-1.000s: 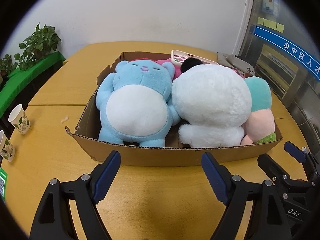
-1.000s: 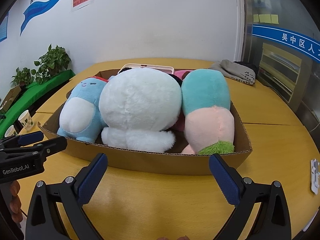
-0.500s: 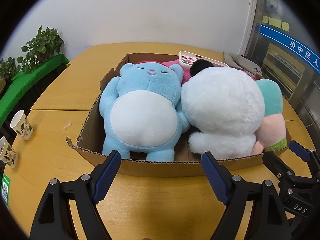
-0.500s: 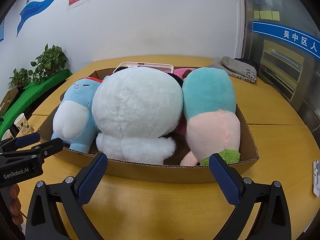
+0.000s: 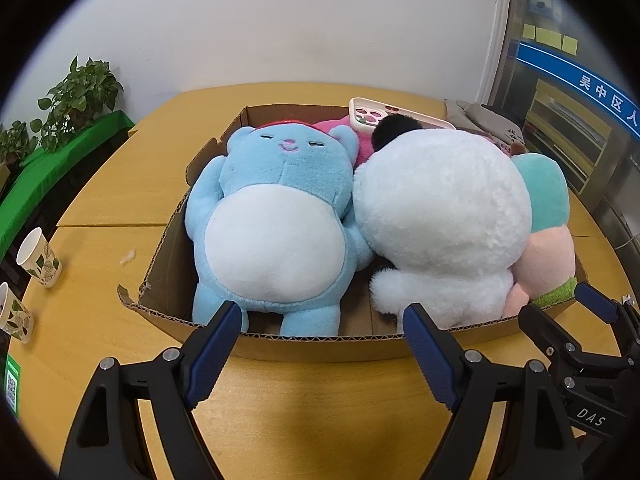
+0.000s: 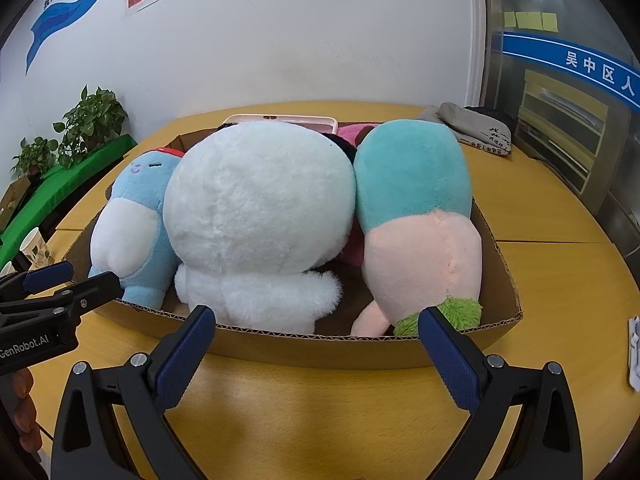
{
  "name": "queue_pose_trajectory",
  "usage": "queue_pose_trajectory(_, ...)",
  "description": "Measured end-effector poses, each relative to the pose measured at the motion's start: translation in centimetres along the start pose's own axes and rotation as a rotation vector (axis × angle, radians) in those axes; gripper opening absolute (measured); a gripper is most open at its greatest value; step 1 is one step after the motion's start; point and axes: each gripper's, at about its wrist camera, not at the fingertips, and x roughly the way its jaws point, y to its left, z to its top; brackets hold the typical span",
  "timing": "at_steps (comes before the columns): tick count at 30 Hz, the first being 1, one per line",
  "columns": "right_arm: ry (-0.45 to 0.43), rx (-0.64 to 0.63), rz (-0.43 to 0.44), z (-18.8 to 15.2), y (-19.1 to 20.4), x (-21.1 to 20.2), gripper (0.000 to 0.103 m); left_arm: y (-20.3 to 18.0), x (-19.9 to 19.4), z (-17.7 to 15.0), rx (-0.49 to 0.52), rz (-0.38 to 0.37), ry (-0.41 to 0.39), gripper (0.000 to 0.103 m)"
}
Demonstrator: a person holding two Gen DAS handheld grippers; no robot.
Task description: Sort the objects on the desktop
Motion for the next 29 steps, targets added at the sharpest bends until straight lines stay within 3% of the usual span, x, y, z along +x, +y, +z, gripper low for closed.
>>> queue_pose_trajectory(29, -0.002, -0.023, -0.018, 0.11, 0.24, -0.25, 0.103, 0.26, 0.06, -0.22, -0.013, 0.005, 0.016, 0.083)
